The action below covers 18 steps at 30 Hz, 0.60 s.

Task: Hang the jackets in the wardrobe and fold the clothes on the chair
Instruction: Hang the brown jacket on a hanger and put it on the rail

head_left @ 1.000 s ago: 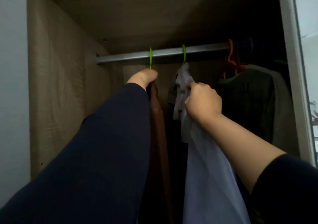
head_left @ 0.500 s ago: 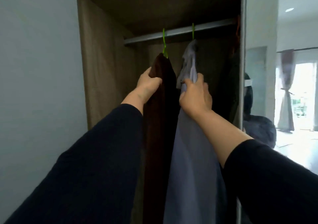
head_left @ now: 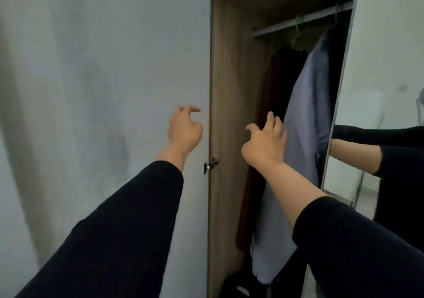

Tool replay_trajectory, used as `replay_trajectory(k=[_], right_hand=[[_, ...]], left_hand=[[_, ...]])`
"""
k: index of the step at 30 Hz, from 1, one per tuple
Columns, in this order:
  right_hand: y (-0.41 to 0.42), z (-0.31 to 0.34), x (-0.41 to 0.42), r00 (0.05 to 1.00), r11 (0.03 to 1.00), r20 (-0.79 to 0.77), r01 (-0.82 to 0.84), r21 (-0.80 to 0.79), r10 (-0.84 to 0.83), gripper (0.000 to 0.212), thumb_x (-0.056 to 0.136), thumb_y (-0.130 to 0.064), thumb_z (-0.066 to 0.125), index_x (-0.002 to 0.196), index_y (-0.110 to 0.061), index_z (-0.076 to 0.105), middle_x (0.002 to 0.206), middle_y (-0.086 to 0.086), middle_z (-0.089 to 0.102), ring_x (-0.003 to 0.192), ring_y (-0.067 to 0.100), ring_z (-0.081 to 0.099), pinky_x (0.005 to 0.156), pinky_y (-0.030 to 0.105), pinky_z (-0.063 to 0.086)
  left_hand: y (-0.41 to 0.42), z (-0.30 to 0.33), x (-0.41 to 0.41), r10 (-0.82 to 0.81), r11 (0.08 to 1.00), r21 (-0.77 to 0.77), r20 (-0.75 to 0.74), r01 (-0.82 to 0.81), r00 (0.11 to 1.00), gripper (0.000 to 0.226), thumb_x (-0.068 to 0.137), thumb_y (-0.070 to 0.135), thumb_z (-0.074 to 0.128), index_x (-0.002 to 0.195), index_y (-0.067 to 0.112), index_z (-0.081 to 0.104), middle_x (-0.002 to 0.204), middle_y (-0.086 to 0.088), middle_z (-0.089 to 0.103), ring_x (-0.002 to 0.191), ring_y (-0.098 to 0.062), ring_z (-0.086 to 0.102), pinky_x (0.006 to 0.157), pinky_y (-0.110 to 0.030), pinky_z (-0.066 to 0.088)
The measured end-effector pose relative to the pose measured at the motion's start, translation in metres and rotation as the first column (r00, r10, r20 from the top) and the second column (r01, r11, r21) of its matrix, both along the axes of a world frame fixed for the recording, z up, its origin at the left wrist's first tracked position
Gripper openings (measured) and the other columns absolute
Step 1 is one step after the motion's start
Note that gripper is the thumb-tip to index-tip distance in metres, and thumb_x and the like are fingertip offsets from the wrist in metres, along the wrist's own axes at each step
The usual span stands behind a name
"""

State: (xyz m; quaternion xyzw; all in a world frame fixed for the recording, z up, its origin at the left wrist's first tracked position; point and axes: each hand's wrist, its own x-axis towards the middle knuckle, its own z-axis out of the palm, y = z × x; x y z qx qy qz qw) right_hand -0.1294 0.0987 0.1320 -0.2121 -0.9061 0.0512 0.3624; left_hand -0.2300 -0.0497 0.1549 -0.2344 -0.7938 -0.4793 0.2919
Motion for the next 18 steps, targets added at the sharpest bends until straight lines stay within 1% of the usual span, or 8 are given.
replay_trajectory(k=[3, 6, 10, 12, 14, 15, 16, 18], right_hand=[[-0.049, -0.016, -0.009, 0.987, 0.99, 0.084, -0.134, -0.042, 0.137, 0.054, 0.083, -0.014, 0.053, 0.136, -0.025, 0.045, 0.157, 0.015, 0.002, 0.144, 0.033, -0.001, 0.116, 0.053, 0.01], [-0.1, -0.028, -0.017, 0.957, 0.965, 0.12, -0.258, -0.057, 0.263, 0.053, 0.085, -0.015, 0.05, 0.136, -0.026, 0.043, 0.156, 0.013, 0.007, 0.143, 0.03, 0.004, 0.115, 0.05, 0.016], [-0.166, -0.042, -0.026, 0.883, 0.906, 0.203, -0.414, -0.088, 0.423, 0.057, 0.085, -0.015, 0.048, 0.14, -0.026, 0.038, 0.152, 0.01, 0.014, 0.139, 0.028, 0.012, 0.11, 0.043, 0.021], [-0.195, -0.047, -0.033, 0.84, 0.875, 0.245, -0.469, -0.122, 0.484, 0.058, 0.087, -0.016, 0.048, 0.142, -0.025, 0.034, 0.152, 0.009, 0.014, 0.14, 0.028, 0.012, 0.111, 0.042, 0.021], [-0.221, -0.054, -0.039, 0.813, 0.858, 0.275, -0.493, -0.145, 0.513, 0.058, 0.089, -0.019, 0.049, 0.143, -0.022, 0.031, 0.151, 0.009, 0.016, 0.139, 0.028, 0.014, 0.11, 0.042, 0.024], [-0.232, -0.057, -0.042, 0.805, 0.852, 0.28, -0.499, -0.159, 0.523, 0.059, 0.089, -0.02, 0.05, 0.144, -0.021, 0.029, 0.15, 0.008, 0.018, 0.138, 0.028, 0.015, 0.109, 0.042, 0.025], [-0.243, -0.06, -0.045, 0.798, 0.846, 0.28, -0.503, -0.178, 0.534, 0.06, 0.09, -0.022, 0.051, 0.145, -0.019, 0.027, 0.15, 0.008, 0.019, 0.138, 0.028, 0.017, 0.108, 0.041, 0.026], [-0.262, -0.068, -0.053, 0.788, 0.832, 0.268, -0.507, -0.226, 0.554, 0.064, 0.092, -0.026, 0.05, 0.147, -0.017, 0.02, 0.151, 0.009, 0.018, 0.137, 0.029, 0.02, 0.106, 0.041, 0.03]], left_hand=[[-0.056, -0.006, 0.014, 0.285, 0.952, -0.071, -0.153, -0.299, 0.946, 0.043, 0.077, 0.0, 0.047, 0.109, 0.025, 0.062, 0.124, 0.002, 0.048, 0.12, -0.021, 0.039, 0.09, -0.037, 0.04], [-0.102, -0.007, 0.023, 0.471, 0.863, -0.051, -0.279, -0.503, 0.837, 0.042, 0.074, 0.001, 0.051, 0.108, 0.024, 0.06, 0.124, 0.0, 0.046, 0.114, -0.024, 0.04, 0.084, -0.034, 0.036], [-0.156, -0.005, 0.024, 0.701, 0.713, 0.122, -0.102, -0.691, 0.706, 0.049, 0.077, 0.004, 0.054, 0.123, 0.015, 0.042, 0.13, -0.009, 0.035, 0.115, -0.029, 0.037, 0.088, -0.035, 0.037], [-0.179, -0.004, 0.017, 0.629, 0.758, 0.162, 0.073, -0.631, 0.774, 0.055, 0.084, 0.013, 0.06, 0.131, 0.009, 0.033, 0.136, -0.013, 0.03, 0.121, -0.031, 0.035, 0.093, -0.037, 0.038], [-0.198, -0.005, 0.007, 0.361, 0.881, 0.225, 0.246, -0.416, 0.899, 0.06, 0.089, 0.019, 0.061, 0.137, 0.004, 0.027, 0.14, -0.014, 0.034, 0.124, -0.03, 0.041, 0.094, -0.032, 0.038], [-0.205, -0.007, 0.003, 0.246, 0.924, 0.213, 0.307, -0.319, 0.919, 0.056, 0.092, 0.021, 0.059, 0.137, 0.004, 0.029, 0.137, -0.014, 0.042, 0.12, -0.029, 0.047, 0.089, -0.029, 0.04], [-0.212, -0.009, 0.001, 0.192, 0.952, 0.165, 0.337, -0.259, 0.922, 0.049, 0.094, 0.021, 0.056, 0.135, 0.004, 0.034, 0.131, -0.013, 0.05, 0.113, -0.028, 0.053, 0.083, -0.026, 0.04], [-0.224, -0.015, -0.003, 0.221, 0.964, 0.078, 0.295, -0.254, 0.929, 0.03, 0.096, 0.019, 0.052, 0.123, 0.004, 0.047, 0.113, -0.01, 0.058, 0.094, -0.021, 0.055, 0.072, -0.019, 0.036]])
